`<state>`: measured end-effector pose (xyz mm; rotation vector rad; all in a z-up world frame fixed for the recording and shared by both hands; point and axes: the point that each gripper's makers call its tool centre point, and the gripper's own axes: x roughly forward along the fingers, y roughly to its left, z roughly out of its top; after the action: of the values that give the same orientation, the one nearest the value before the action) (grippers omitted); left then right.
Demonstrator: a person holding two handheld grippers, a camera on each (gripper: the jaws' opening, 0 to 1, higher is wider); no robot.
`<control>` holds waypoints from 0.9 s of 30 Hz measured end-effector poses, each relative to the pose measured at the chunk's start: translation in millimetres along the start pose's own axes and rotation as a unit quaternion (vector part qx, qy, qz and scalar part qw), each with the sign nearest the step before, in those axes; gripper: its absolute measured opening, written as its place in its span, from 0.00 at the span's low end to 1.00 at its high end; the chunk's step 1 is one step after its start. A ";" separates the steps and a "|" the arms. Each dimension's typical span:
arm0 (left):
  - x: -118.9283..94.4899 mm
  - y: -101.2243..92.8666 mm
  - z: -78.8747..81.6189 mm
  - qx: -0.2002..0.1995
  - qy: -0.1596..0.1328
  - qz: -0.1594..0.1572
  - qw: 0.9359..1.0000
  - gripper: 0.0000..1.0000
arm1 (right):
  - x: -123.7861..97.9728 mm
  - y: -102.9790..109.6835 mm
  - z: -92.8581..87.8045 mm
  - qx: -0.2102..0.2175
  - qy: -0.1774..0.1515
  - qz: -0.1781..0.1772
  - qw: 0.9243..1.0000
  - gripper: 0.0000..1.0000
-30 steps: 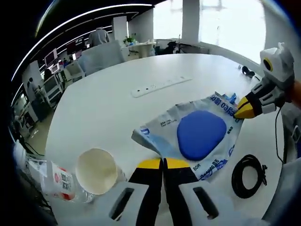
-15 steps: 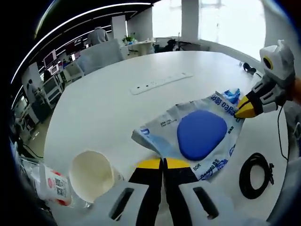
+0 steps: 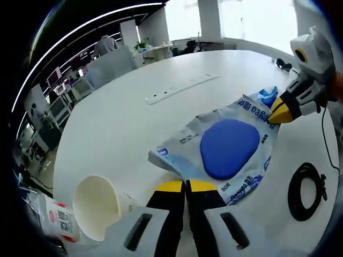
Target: Arrange the tabletop items into an orderly group along one side of the table until the central work area is clear of visible clutter.
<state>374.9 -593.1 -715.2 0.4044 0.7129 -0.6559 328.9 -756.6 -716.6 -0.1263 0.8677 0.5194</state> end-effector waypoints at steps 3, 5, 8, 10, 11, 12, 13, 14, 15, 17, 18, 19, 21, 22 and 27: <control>3.1 2.9 -0.5 0.007 0.001 0.005 1.000 0.00 | 5.1 0.2 -0.5 0.000 0.000 0.002 1.000 0.00; 6.1 4.3 -2.8 0.007 0.006 0.004 1.000 0.00 | 9.1 -0.8 -1.9 0.001 0.003 0.000 1.000 0.00; 9.5 2.2 -4.6 0.023 0.011 0.002 1.000 0.01 | 13.9 -3.4 -3.6 -0.010 0.011 -0.013 1.000 0.00; 12.6 1.3 -5.0 0.032 0.012 0.003 0.999 0.01 | 16.3 -6.0 -4.5 -0.007 0.013 -0.019 1.000 0.00; 13.9 2.4 -4.5 0.034 0.011 0.004 0.999 0.01 | 16.8 -7.4 -4.4 -0.003 0.012 -0.021 1.000 0.00; 14.2 3.2 -4.1 0.034 0.010 0.005 0.999 0.01 | 17.7 -8.7 -4.0 0.002 0.010 -0.022 1.000 0.00; 14.5 4.4 -3.1 0.032 0.009 0.008 0.999 0.02 | 18.3 -9.9 -4.4 0.005 0.011 -0.023 1.000 0.00; 15.0 4.9 -2.3 0.031 0.007 0.008 0.999 0.02 | 18.6 -10.7 -4.4 0.005 0.010 -0.024 1.000 0.00; 15.8 5.6 -1.7 0.031 0.007 0.010 0.999 0.02 | 18.7 -11.3 -3.3 0.006 0.008 -0.025 1.000 0.00; 17.2 6.0 -1.0 0.032 0.007 0.011 0.999 0.02 | 19.3 -13.0 -2.4 0.007 0.007 -0.028 1.000 0.00; 18.0 6.4 -0.4 0.029 0.006 0.013 0.999 0.02 | 19.6 -14.2 -1.8 0.009 0.006 -0.029 1.000 0.00; 18.5 6.6 -0.4 0.028 0.006 0.013 1.000 0.03 | 19.8 -14.8 -1.3 0.009 0.005 -0.031 0.999 0.00; 19.4 7.7 0.4 0.031 0.004 0.017 0.999 0.03 | 20.5 -15.4 -0.9 0.009 0.004 -0.033 0.999 0.00; 20.3 7.5 0.8 0.034 0.004 0.019 0.999 0.03 | 20.6 -15.1 -0.9 0.017 0.003 -0.033 0.999 0.00; 22.7 9.3 2.6 0.035 0.005 0.026 0.999 0.05 | 21.8 -17.2 0.7 0.001 -0.001 -0.046 0.999 0.00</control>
<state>395.4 -597.1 -728.4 0.4898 0.6886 -0.6302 349.2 -762.9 -734.3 -0.1628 0.8569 0.4317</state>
